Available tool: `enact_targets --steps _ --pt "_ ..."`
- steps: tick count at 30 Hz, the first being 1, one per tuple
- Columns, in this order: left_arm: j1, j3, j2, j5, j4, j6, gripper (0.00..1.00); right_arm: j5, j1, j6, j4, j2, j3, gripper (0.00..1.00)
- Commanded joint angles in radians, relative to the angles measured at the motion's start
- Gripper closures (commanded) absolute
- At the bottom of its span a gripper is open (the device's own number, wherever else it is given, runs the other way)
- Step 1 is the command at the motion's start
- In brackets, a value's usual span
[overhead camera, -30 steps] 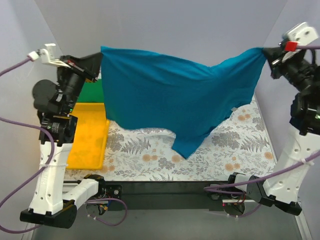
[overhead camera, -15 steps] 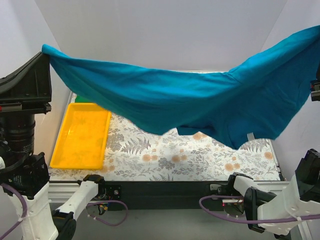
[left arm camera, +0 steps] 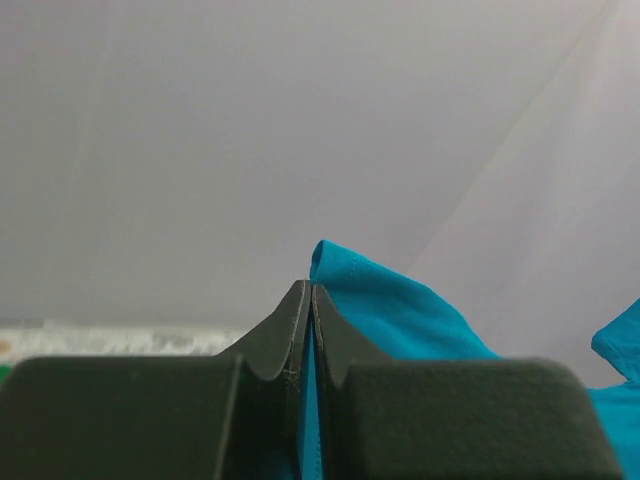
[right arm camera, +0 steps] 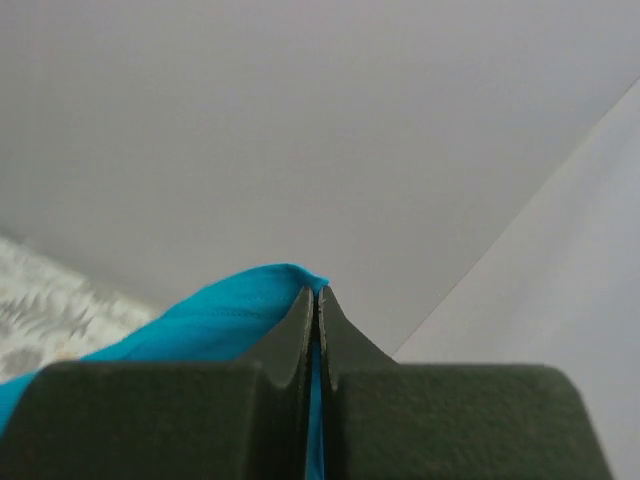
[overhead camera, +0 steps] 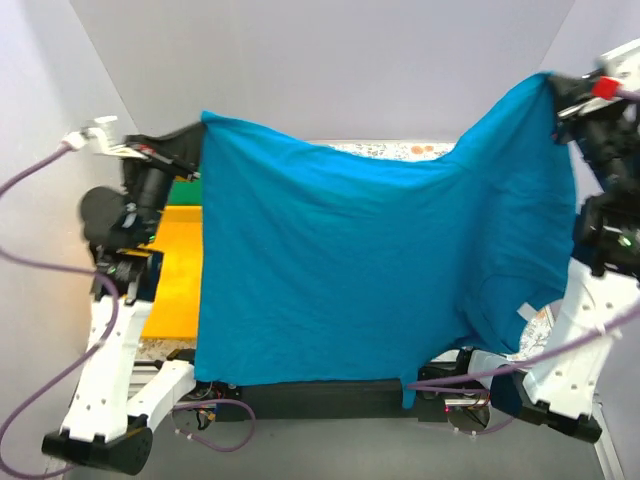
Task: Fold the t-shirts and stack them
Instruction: Flatten the tshirt out
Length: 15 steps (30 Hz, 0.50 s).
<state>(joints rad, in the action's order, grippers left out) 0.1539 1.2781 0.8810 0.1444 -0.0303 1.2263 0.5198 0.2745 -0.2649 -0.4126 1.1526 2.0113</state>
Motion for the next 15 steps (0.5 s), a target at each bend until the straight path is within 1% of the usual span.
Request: enact_targets --steps 1,2,3,4,5,6,7,8,9,10,11,13,15 --pt "0.003 -0.172 0.079 -0.020 -0.074 -0.024 1.00 0.114 -0.001 0.012 0.090 -0.022 -0.309 0.99" --pt "0.003 -0.250 0.099 -0.019 -0.094 -0.025 1.00 0.126 -0.009 -0.009 0.106 -0.034 -0.362 0.99" --pt "0.003 -0.278 0.122 -0.019 -0.130 -0.025 1.00 0.118 -0.021 -0.020 0.119 -0.039 -0.411 0.99" --pt "0.003 -0.304 0.180 -0.017 -0.149 -0.033 1.00 0.109 -0.037 -0.036 0.129 -0.039 -0.509 0.99" --pt "0.003 -0.319 0.212 -0.013 -0.164 -0.033 1.00 0.097 -0.056 -0.080 0.130 -0.037 -0.549 0.99" --pt "0.003 -0.339 0.248 -0.012 -0.192 -0.033 1.00 0.057 -0.114 -0.101 0.135 -0.036 -0.600 0.99" --pt "0.003 -0.338 0.325 -0.003 -0.204 -0.042 1.00 0.033 -0.147 -0.123 0.144 -0.036 -0.691 0.99" --pt "0.003 -0.332 0.369 -0.002 -0.209 -0.042 1.00 0.007 -0.203 -0.155 0.187 -0.030 -0.747 0.99" --pt "0.004 -0.304 0.453 0.006 -0.212 -0.051 1.00 -0.022 -0.224 -0.160 0.217 -0.005 -0.820 0.99" --pt "0.004 -0.287 0.493 0.004 -0.215 -0.051 1.00 -0.035 -0.234 -0.160 0.244 -0.005 -0.821 0.99" --pt "0.004 -0.267 0.531 0.001 -0.215 -0.059 1.00 -0.075 -0.251 -0.152 0.297 0.043 -0.865 0.99" --pt "0.004 -0.211 0.632 -0.015 -0.215 -0.065 1.00 -0.122 -0.255 -0.131 0.356 0.103 -0.879 0.99" --pt "0.004 -0.145 0.696 -0.037 -0.204 -0.077 1.00 -0.177 -0.255 -0.108 0.441 0.198 -0.866 0.99"
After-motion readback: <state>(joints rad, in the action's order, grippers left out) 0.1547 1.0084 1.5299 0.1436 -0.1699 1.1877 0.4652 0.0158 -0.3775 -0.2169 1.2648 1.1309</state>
